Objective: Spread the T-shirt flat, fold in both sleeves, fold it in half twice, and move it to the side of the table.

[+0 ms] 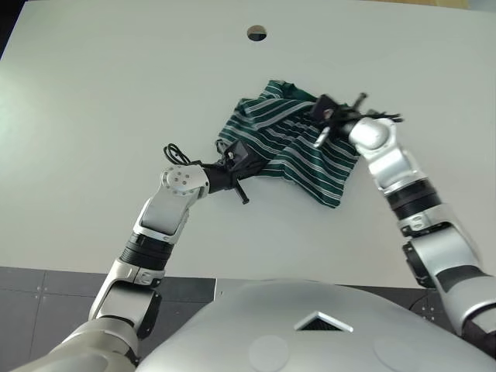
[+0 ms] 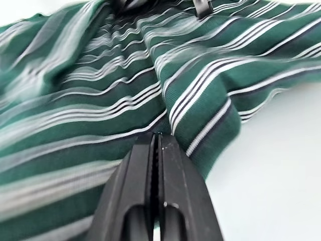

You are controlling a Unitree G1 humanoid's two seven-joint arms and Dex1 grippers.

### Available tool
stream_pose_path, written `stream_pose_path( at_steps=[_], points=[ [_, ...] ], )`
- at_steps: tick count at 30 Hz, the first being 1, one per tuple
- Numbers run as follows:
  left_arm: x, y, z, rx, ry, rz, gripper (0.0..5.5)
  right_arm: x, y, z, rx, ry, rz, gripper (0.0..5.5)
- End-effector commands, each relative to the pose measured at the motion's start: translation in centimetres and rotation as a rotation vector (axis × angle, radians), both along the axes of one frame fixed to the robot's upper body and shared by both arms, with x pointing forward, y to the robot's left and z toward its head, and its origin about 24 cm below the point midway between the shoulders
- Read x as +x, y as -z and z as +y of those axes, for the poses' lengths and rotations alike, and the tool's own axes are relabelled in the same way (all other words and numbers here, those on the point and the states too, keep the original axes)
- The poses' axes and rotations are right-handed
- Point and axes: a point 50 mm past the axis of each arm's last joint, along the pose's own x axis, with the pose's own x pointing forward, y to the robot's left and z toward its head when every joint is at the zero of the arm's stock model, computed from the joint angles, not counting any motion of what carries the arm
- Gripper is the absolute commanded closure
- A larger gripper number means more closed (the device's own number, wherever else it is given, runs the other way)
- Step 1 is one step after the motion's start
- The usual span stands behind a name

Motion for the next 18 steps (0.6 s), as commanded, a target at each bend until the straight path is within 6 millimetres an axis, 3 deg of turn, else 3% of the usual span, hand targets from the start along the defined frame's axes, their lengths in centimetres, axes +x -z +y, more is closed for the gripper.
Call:
stream_pose_path(
  at_steps=[1,5,11,15,18],
  points=[
    [-1.1,1.9,0.9,0.067,-0.01,0.095,5.37,1.1,-0.8,-2.4,0.007,0.079,0.007,5.4],
    [-1.0,1.7,1.1,0.067,-0.018,0.093,5.37,0.6,0.0,-3.5,-0.009,0.077,0.048,5.4],
    [-0.3,1.1,1.4,0.045,-0.05,0.068,5.37,-0.8,1.3,-2.8,-0.029,-0.021,0.08,5.4],
    [1.1,0.2,2.5,0.029,-0.104,0.05,5.37,-2.9,2.1,-2.5,-0.097,-0.152,0.091,5.4],
    [1.8,-0.5,2.9,0.038,-0.112,0.036,5.37,-6.2,3.2,-3.4,-0.228,-0.278,0.143,5.4]
  ],
)
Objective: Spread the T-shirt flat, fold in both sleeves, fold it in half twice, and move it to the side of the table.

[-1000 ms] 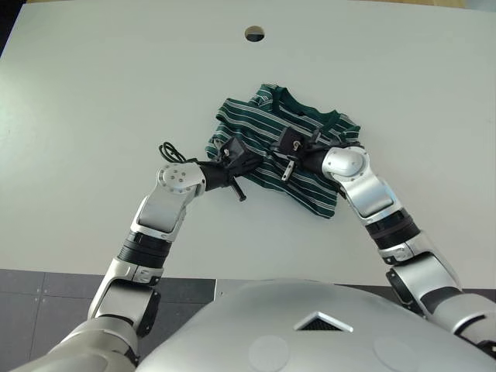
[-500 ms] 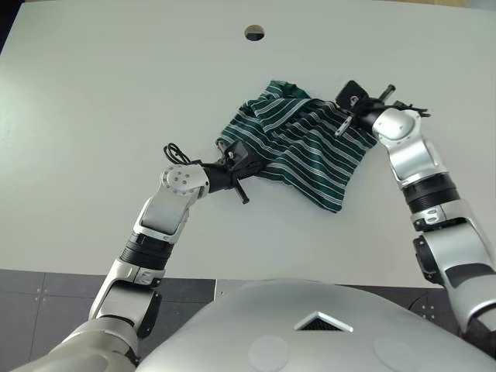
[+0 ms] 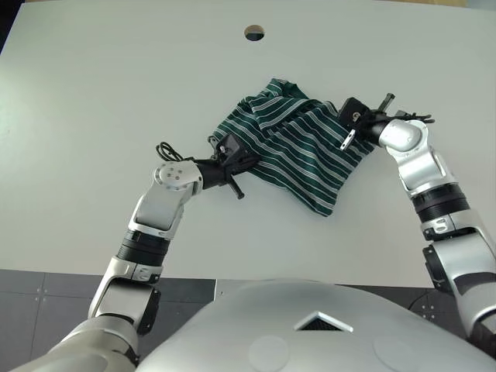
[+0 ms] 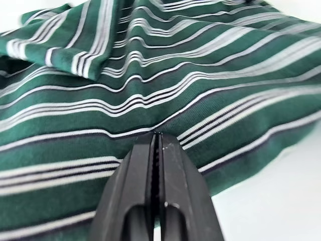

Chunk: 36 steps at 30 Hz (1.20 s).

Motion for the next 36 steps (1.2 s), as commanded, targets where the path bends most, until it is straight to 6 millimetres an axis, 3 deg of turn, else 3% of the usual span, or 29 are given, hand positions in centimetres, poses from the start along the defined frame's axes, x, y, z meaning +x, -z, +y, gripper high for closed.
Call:
stream_pose_path(
  at_steps=[1,6,13,19,25,28,32,34,36],
  points=[
    [0.9,-0.3,1.3,0.062,-0.027,0.012,5.37,-4.9,3.0,-2.0,-0.182,-0.113,0.166,5.4],
    [2.2,-0.4,1.9,0.113,-0.031,0.005,5.37,-8.1,2.0,-3.5,-0.215,-0.151,0.261,5.4],
    [3.0,-0.4,1.7,0.149,0.003,-0.04,5.37,-11.8,0.2,-0.1,-0.099,-0.301,0.33,5.4],
    [3.0,-0.3,1.3,0.148,0.029,-0.062,5.37,-13.8,-0.3,1.4,-0.057,-0.368,0.355,5.4],
    [3.4,-0.6,1.1,0.137,0.023,-0.145,5.37,-12.9,-1.4,0.2,-0.05,-0.309,0.301,5.4],
    [3.9,-3.3,2.2,0.018,-0.015,-0.307,5.37,-12.0,-3.3,-1.1,-0.03,-0.301,0.211,5.4],
    [3.9,-7.7,4.3,-0.121,-0.065,-0.511,4.77,-10.8,-7.4,-2.5,-0.006,-0.405,-0.076,5.2],
    [2.8,-8.9,5.1,-0.087,-0.044,-0.619,4.42,-10.3,-7.8,-3.4,-0.078,-0.446,-0.161,4.84],
    [1.1,-8.7,5.6,0.048,0.036,-0.706,4.09,-10.4,-7.0,-3.8,-0.175,-0.543,-0.203,4.48]
  ],
)
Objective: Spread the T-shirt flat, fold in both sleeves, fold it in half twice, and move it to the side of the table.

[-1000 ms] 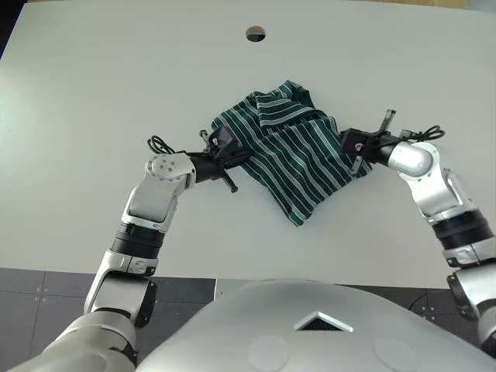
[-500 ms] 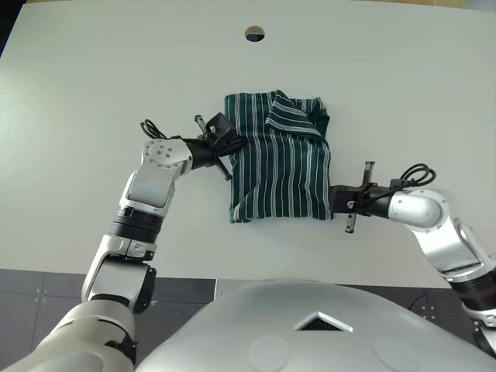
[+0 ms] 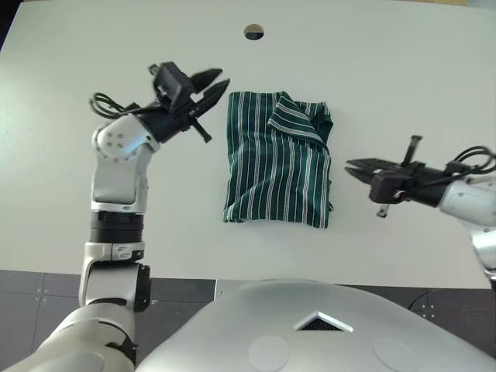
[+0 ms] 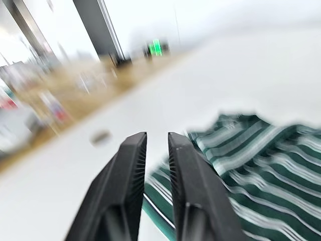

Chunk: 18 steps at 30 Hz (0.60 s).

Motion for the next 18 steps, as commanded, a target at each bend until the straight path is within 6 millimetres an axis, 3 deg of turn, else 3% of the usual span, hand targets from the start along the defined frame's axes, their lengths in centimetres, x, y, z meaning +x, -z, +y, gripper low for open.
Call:
stream_pose_path(
  at_steps=[1,5,7,10,18],
  points=[
    [-3.3,0.6,1.1,0.286,0.078,-0.138,3.99,-0.2,1.3,-0.9,-0.162,-0.15,-0.099,4.37],
    [-7.4,3.9,1.9,0.737,0.289,-0.202,3.4,-1.2,3.1,-1.1,-0.264,-0.304,-0.089,3.68],
    [-8.7,5.0,2.3,0.876,0.379,-0.219,3.06,-1.5,3.3,-1.0,-0.299,-0.366,-0.094,3.3],
    [-9.7,5.5,2.7,0.953,0.454,-0.223,2.99,-1.6,3.3,-0.3,-0.302,-0.423,-0.115,2.85],
    [-10.3,7.1,0.4,0.946,0.603,-0.26,2.99,-1.9,4.8,1.9,-0.321,-0.552,-0.146,2.85]
  ],
)
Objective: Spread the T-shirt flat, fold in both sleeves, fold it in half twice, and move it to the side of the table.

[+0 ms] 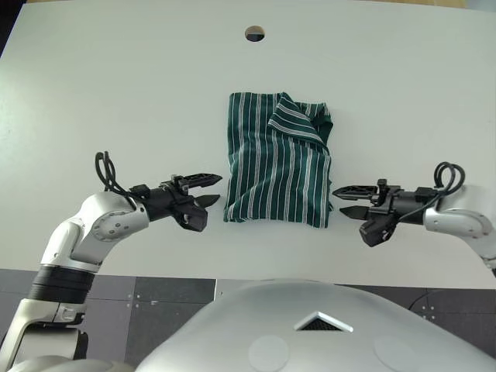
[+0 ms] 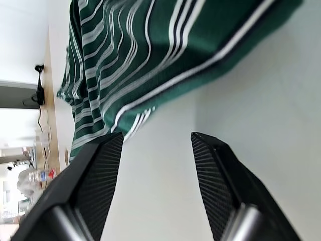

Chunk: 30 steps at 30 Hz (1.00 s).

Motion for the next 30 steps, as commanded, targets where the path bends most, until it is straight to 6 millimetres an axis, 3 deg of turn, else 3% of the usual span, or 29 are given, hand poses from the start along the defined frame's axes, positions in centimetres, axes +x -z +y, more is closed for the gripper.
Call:
stream_pose_path(
  at_steps=[1,12,14,25,30],
  points=[
    [-0.3,1.3,-1.3,0.036,0.072,0.04,2.99,0.5,0.6,1.1,-0.025,-0.065,-0.036,2.85],
    [-0.4,2.3,-2.9,0.023,0.144,0.051,2.99,1.0,1.5,3.2,-0.013,-0.135,-0.082,2.85],
    [-0.4,2.4,-3.1,0.029,0.163,0.054,2.99,0.7,1.9,3.0,-0.061,-0.165,-0.057,3.25],
    [-0.6,2.2,-3.4,0.056,0.216,0.084,4.85,0.0,2.4,1.7,-0.159,-0.137,0.079,5.31],
    [-1.0,2.5,-3.3,0.067,0.219,0.134,5.4,-0.1,2.3,1.8,-0.139,-0.101,0.129,5.38]
  ],
)
